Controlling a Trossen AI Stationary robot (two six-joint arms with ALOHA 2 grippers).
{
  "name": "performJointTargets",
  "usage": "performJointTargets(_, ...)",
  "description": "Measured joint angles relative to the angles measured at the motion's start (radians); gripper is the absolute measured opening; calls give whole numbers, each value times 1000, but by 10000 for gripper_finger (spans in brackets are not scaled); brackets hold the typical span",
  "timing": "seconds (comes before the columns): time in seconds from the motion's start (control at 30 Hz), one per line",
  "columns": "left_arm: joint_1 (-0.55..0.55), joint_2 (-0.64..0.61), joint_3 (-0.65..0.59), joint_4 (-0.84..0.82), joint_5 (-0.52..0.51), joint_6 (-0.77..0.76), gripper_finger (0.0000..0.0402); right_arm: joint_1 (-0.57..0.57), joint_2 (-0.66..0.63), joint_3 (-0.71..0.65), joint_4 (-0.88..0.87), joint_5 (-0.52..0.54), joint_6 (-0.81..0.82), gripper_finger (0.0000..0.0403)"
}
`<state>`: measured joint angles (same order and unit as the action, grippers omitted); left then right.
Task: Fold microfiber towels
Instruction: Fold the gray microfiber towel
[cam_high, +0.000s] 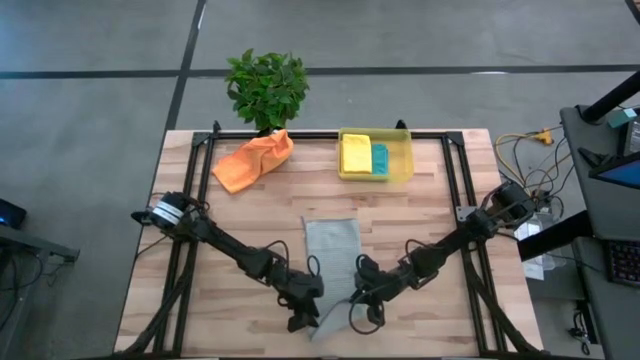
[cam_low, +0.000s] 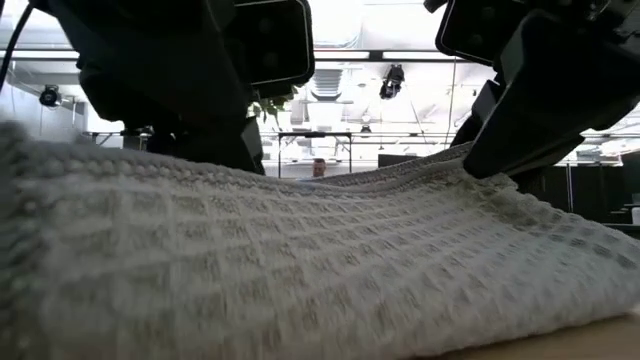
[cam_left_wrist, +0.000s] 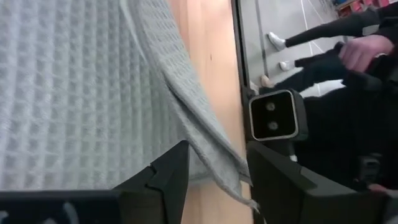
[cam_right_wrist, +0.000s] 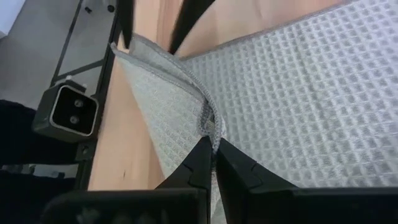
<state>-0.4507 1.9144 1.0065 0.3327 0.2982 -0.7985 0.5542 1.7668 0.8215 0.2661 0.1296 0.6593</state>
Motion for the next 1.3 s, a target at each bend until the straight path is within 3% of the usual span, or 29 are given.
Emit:
performJointTargets(0.67,0,30,11,8,49,-51,144,-19,0,-25,-4,13,108,11)
performJointTargets(0.77,0,30,14,9,64,-1,111,-18,0,-27,-4,26,123,11)
performJointTargets(0.93,0,30,26,-4,64,53,13,-18,-1,-27,-4,30,147,11)
performJointTargets(1.07,0,25,23,-38,43,63,3,-18,-16,-27,-13,30,153,11)
performJointTargets(1.3,21,-40,25,-260,-33,139,1,-18,-77,-30,-124,32,145,11)
